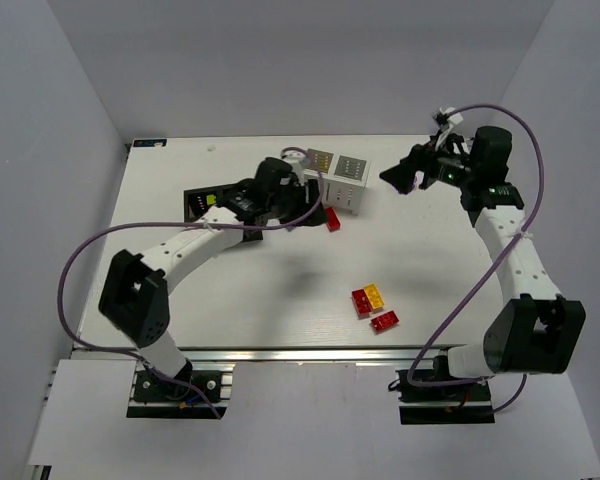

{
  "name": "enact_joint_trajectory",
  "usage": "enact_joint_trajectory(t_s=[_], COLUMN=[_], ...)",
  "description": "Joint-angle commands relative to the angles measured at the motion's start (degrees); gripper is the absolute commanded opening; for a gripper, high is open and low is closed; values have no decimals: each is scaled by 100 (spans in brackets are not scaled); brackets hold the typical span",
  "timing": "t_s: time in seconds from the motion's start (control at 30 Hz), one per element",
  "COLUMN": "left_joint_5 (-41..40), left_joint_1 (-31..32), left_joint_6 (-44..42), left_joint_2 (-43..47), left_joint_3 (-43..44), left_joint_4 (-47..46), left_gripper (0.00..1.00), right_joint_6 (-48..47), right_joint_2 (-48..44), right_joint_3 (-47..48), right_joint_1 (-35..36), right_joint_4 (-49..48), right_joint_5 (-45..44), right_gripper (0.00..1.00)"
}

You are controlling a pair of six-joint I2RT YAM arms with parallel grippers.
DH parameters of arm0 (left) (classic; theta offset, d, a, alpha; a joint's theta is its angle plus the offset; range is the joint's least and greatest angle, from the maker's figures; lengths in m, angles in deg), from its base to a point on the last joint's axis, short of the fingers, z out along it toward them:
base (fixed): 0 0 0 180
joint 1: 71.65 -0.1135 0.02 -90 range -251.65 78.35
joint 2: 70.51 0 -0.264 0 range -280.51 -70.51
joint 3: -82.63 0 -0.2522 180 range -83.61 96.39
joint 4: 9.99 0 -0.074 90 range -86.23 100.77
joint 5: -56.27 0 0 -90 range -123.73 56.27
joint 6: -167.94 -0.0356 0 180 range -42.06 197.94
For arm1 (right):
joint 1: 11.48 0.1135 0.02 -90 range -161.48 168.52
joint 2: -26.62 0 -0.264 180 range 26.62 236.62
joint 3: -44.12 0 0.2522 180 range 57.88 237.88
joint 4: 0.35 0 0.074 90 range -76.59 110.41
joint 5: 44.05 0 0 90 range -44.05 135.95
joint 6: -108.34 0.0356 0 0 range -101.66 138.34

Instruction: Sort the legos into containers by color

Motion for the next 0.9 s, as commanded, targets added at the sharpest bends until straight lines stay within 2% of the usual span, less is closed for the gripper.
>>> enact_joint_trajectory(t_s=[0.0,0.07,0.1,0.23,0.27,0.43,0.57,0.87], left_joint_5=[-612,-902,-1113,-1815,-1940,-3010,-4020,-5491], left_joint_1=[695,1005,1154,1787,1788,1938,1938,1938], left_joint_6=[129,331,567,1218,1307,1422,1255,1264], left_joint_2=[-409,-726,-822,-1288,-1446,-1868,-2483,-3539], left_joint_3=[410,472,498,779,945,1358,2035,2546], left_joint_4=[516,587,674,1096,1184,1211,1344,764], left_gripper=[70,77,78,80,80,80,80,79], right_joint_6=[-891,-1051,-1043,-911,-832,-629,-568,-533], right_joint_2=[-379,-879,-1037,-1688,-1768,-2208,-2296,-2454], right_joint_3=[-472,-1025,-1210,-1879,-2071,-2635,-2679,-2864], right_joint_1=[-55,-64,-64,-380,-459,-758,-916,-1198], right_joint_4=[1490,1632,1598,1527,1501,982,965,859], right_joint_5=[505,144,-259,-684,-789,-1045,-923,-685], right_gripper=[89,89,89,89,89,72,71,72])
